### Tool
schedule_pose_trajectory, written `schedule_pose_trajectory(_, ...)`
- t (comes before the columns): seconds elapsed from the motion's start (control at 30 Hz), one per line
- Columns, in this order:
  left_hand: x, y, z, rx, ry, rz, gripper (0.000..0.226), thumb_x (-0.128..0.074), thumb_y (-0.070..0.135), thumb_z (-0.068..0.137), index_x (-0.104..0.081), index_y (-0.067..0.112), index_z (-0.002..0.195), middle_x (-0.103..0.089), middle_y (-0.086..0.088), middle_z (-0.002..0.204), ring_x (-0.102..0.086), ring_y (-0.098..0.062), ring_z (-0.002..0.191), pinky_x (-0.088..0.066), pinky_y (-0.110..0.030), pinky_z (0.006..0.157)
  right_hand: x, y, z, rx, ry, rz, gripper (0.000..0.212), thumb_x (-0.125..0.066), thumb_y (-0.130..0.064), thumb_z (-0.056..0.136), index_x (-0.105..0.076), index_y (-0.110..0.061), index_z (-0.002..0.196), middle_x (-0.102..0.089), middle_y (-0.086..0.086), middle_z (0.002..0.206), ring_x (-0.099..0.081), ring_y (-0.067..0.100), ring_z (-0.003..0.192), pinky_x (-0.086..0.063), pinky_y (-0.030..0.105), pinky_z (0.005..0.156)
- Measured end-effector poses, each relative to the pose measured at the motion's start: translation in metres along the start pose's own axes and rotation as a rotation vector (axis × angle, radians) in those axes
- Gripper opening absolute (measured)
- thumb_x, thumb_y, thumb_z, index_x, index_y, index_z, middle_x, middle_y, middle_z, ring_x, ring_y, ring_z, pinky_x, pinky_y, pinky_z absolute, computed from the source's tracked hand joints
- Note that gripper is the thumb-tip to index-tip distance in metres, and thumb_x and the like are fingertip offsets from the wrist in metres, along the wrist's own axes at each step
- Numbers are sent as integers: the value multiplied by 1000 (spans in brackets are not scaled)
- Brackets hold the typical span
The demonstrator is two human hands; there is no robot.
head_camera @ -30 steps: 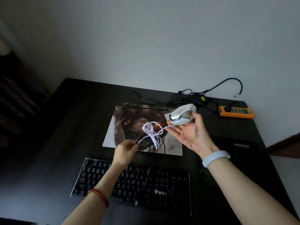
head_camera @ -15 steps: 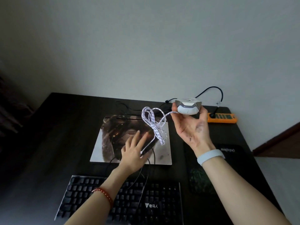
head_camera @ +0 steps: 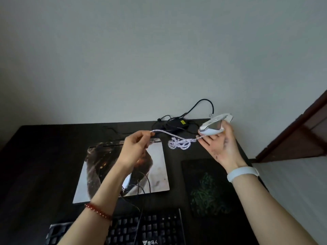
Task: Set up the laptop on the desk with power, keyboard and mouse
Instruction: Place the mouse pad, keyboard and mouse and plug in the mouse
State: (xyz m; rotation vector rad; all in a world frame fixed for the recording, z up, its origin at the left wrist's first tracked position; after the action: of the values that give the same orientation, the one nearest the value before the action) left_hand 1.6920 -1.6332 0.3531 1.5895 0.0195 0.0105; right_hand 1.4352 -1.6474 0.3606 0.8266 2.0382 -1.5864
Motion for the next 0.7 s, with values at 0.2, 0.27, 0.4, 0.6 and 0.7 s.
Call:
schedule_pose_trajectory(0.2, -64, -38, -3, 73, -355, 515, 18, -51, 8, 92, -62, 7, 105, -58, 2, 62, -49, 5, 42, -36, -7, 46, 82, -3, 2, -22, 369, -721, 34, -55, -33, 87, -54, -13, 114, -64, 7, 94, -63, 23, 85, -52, 42, 79)
schedule_pose_trajectory(0.27, -84, -69, -11, 139, -429, 608, 18, -52, 9, 91, -62, 7, 106, -63, -2, 67, -51, 1, 48, -42, -14, 52, 111, 2, 2, -85, 451, -1062, 42, -58, -36, 79, -56, -5, 107, -64, 11, 87, -62, 24, 78, -53, 44, 80)
schedule_pose_trajectory(0.4, -117, -113, -29, 237, -507, 714, 14, -54, 14, 90, -65, 12, 97, -70, -9, 81, -61, -20, 65, -49, -28, 64, 155, 15, 8, -295, 476, -1556, 62, -59, -45, 61, -48, -5, 108, -59, 12, 105, -59, 34, 92, -49, 38, 78)
schedule_pose_trajectory(0.6, -141, -144, -31, 304, -419, 734, 11, -58, 18, 89, -66, 16, 96, -63, 3, 74, -53, -5, 63, -43, -18, 62, 201, 47, 45, -311, 388, -2022, 65, -58, -51, 77, -40, -3, 116, -49, 17, 122, -53, 36, 107, -41, 37, 75)
schedule_pose_trajectory(0.7, -143, -149, -30, 344, -322, 652, 10, -59, 16, 88, -68, 15, 94, -61, 8, 70, -53, 4, 60, -41, -8, 55, 212, 60, 58, -277, 389, -2048, 64, -60, -50, 78, -39, -3, 116, -49, 18, 121, -52, 36, 107, -40, 36, 71)
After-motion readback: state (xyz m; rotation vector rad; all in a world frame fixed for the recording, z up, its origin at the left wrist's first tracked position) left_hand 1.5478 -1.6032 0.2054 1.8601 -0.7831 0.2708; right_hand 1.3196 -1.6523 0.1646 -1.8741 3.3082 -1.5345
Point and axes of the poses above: each hand's wrist, its own z-axis towards the middle knuckle, its own x-axis out of the back of the hand, y = z × x, the point moved 1 cm from there along z, towards the middle knuckle
